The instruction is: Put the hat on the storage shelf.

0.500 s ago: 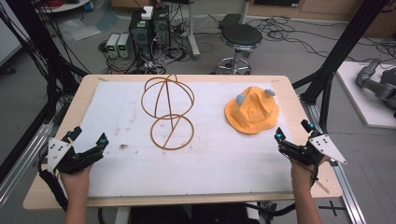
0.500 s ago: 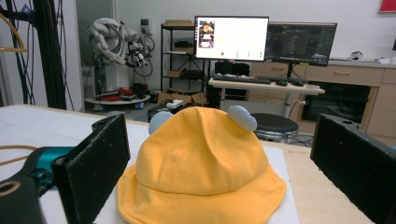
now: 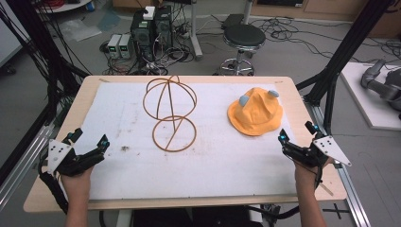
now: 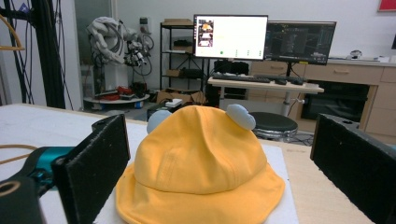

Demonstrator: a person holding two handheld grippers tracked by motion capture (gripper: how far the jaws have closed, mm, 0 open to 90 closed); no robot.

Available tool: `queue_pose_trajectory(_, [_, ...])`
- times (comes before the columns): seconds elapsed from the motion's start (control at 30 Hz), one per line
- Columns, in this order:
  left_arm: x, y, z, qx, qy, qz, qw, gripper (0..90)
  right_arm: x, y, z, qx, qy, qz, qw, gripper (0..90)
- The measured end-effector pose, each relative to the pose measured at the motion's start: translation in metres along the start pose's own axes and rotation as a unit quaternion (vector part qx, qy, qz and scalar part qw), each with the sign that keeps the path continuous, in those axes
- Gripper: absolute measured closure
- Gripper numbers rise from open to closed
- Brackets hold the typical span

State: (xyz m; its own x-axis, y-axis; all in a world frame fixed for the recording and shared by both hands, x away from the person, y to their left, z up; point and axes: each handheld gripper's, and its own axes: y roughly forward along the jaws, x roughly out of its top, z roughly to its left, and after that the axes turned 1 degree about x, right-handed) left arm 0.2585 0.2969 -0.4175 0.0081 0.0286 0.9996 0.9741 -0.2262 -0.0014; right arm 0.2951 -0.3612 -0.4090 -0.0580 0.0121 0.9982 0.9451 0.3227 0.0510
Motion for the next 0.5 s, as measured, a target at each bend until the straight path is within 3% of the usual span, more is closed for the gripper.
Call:
queue_pose_trajectory(0.3, [-0.002, 0.0, 0.0, -0.002, 0.001, 0.005, 1.0, 10.9, 0.005, 0.005, -0.003, 0.011, 0.001, 0.007, 0.9999, 4.3])
queue_pose_trajectory(0.4, [-0.001, 0.0, -0.001, -0.002, 0.001, 0.005, 1.0, 10.9, 0.008, 0.009, -0.006, 0.021, 0.001, 0.015, 0.9997, 4.3])
queue_pose_trajectory(0.5, [-0.001, 0.0, -0.001, -0.003, 0.0, 0.005, 1.0, 10.9, 0.01, 0.015, -0.01, 0.05, 0.014, 0.036, 0.998, 4.4])
